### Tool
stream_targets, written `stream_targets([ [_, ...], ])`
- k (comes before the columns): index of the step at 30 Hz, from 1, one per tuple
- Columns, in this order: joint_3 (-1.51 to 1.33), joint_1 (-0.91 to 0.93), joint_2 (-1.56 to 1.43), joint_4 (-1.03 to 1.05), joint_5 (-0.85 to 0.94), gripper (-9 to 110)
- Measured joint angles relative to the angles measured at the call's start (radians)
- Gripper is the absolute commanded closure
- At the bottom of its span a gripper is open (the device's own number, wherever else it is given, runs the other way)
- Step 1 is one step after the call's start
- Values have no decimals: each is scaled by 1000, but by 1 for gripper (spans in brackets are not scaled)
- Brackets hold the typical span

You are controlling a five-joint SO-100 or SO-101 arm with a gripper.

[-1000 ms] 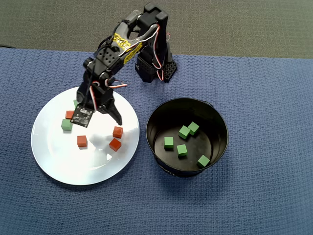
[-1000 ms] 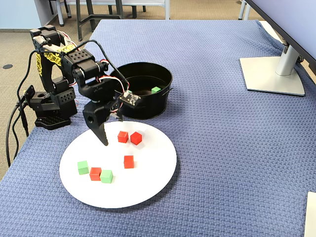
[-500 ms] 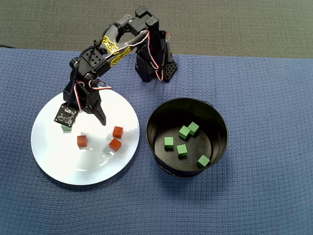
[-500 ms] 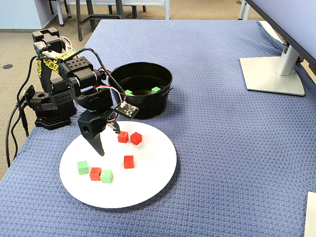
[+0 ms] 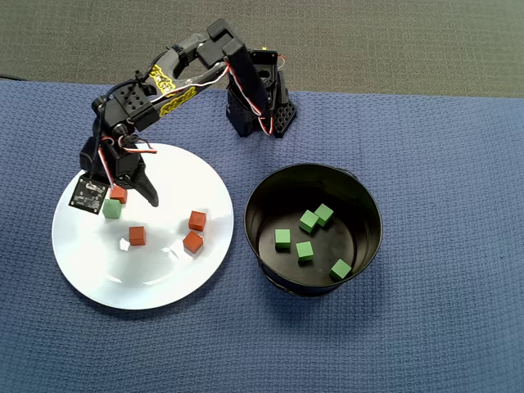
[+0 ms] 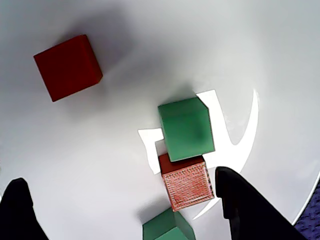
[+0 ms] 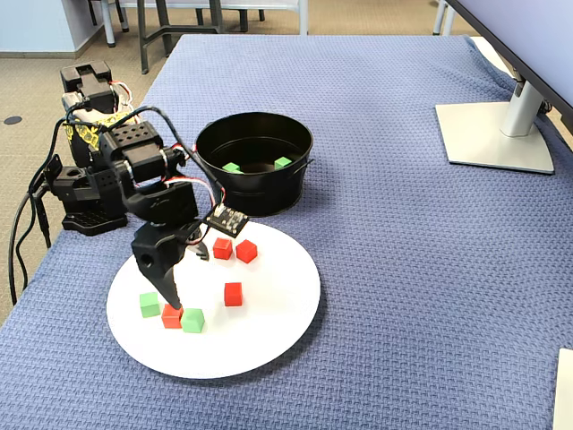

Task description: Pick up the green cubes from the white plate and place them in the black recipient

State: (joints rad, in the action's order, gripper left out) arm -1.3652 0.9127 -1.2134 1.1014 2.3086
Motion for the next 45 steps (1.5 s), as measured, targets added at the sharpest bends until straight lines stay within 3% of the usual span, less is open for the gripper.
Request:
stream_targets([
  [30, 212, 25, 232, -2, 26, 62],
  [45, 229, 25, 279, -2, 0, 77],
])
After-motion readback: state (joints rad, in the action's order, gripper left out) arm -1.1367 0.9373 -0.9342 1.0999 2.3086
